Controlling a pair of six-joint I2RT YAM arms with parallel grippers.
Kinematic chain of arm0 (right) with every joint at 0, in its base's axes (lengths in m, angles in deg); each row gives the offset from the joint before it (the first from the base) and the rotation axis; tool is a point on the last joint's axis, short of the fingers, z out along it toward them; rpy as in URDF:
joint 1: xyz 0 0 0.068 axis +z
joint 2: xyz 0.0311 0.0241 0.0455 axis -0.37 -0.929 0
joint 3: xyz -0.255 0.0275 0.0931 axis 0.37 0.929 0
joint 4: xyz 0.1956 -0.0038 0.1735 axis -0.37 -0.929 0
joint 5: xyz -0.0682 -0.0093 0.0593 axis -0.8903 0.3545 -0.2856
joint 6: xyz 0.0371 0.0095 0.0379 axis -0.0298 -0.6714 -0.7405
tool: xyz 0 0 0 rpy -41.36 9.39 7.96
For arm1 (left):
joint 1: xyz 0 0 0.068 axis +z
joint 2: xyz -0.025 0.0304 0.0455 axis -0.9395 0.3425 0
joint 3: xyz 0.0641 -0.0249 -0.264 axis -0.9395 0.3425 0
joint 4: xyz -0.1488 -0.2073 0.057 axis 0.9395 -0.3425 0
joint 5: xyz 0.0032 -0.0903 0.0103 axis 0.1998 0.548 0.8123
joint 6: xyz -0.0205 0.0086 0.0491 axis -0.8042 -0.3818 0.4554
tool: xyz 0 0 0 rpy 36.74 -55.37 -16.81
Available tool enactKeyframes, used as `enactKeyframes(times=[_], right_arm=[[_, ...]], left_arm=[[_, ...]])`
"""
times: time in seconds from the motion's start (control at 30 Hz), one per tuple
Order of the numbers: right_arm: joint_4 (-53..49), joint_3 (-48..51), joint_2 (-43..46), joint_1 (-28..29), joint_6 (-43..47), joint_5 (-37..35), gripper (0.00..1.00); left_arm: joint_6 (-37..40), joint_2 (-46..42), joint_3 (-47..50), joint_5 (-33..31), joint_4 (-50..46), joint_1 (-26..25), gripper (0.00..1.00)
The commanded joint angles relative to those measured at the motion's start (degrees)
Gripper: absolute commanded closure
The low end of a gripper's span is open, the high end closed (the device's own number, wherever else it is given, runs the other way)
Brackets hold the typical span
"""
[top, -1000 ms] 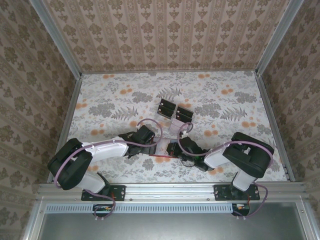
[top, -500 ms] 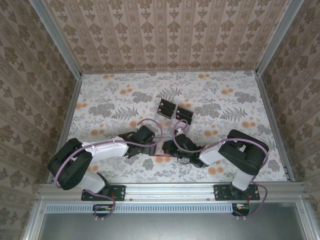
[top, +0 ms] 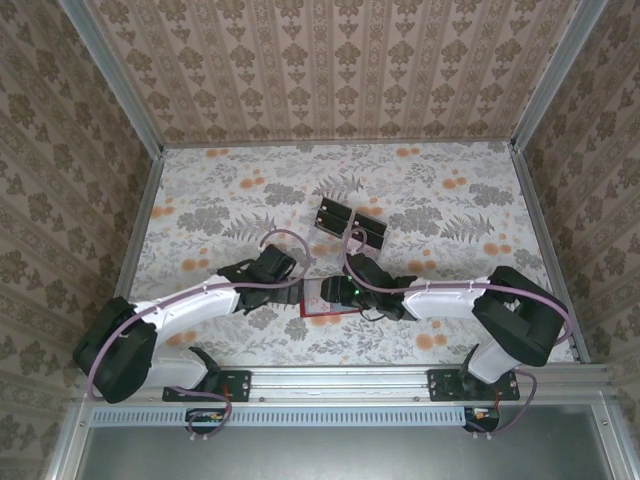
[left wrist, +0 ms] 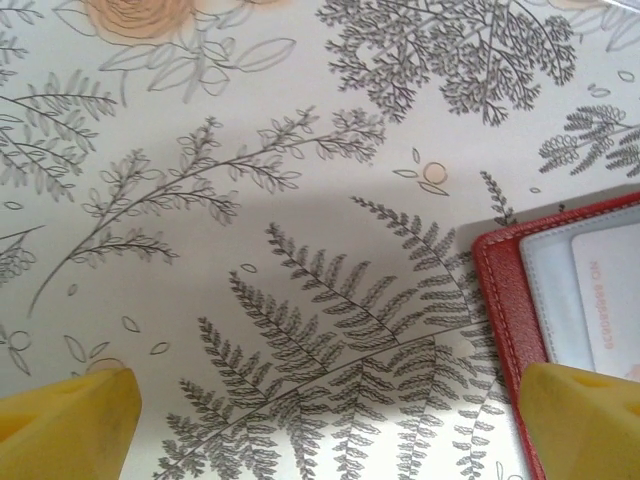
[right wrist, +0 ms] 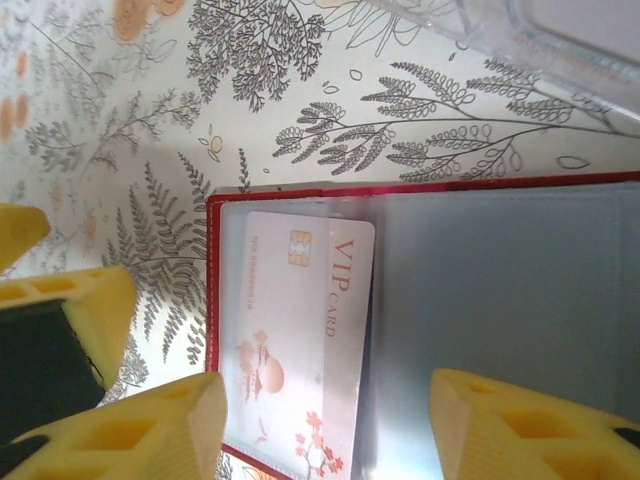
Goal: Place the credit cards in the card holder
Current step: Insert the credit card into the card slot.
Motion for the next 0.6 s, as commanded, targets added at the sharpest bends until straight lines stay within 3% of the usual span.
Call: enactKeyframes(times=[0.0,0.13,0.23,0.57], right_arm=[[-11.80,-4.02,1.18,-0.31,4.27,-1.80,0.55],[-15.13,-7.10,-1.40,-0.31,5.88,-1.64,0.82],[-15.75,-8.71,-3.60,-0.31,6.68,-1.41,0.92],[-15.83,-11.94,-8.93,-0.32,7.59,-1.36,0.97]], left_arm=[[1.01,-0.96,0.03,0.60,-2.90,1.04,0.00],[1.01,-0.70,1.31,0.96,-2.25,1.52,0.00],[0.85,0.04,1.87,1.05,-1.46,1.59,0.00],[1.03,3.79,1.71,1.58,0.37,1.75,0.00]])
